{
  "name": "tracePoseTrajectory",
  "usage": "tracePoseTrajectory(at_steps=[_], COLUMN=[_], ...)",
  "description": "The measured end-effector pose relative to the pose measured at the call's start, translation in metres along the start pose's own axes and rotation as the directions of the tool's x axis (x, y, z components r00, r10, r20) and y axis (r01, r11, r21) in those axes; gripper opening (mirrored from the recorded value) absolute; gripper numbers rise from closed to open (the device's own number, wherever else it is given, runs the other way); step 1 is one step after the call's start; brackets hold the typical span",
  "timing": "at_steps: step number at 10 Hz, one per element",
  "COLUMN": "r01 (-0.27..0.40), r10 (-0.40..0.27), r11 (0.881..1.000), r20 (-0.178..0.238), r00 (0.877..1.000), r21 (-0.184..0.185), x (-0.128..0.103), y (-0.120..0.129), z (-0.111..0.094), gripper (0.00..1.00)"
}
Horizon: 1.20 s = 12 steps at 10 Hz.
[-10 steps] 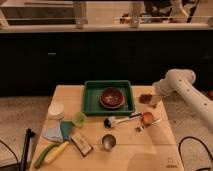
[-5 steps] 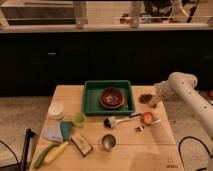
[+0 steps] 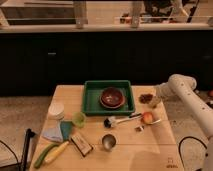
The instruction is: Place grapes in metal cup
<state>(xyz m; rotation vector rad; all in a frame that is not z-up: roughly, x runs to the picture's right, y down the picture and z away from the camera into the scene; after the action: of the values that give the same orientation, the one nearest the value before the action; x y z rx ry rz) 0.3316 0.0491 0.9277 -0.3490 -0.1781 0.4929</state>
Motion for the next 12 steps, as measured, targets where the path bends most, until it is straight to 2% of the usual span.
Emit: tracePoseTrajectory(at_steps=[6,8,9,12], r01=[-0.014,-0.001,0.014,0.028], r10=[0.014,0.0,-0.015,-0.031], r11=[0.999,0.999,0.999,0.997], r20=[-0.009,-0.016,-0.023,-0.033], r00=[1.0,1.0,1.0,0.999], r21=[-0.035,-0.044,-0.051,-0.071], x=[0.012,0.012,0.009,0.009], y=[-0.003,-0.003,-0.002,0.003], z=[0.02,0.024,0.027,0.033], gripper=[0.78,0.61,0.48,0.2])
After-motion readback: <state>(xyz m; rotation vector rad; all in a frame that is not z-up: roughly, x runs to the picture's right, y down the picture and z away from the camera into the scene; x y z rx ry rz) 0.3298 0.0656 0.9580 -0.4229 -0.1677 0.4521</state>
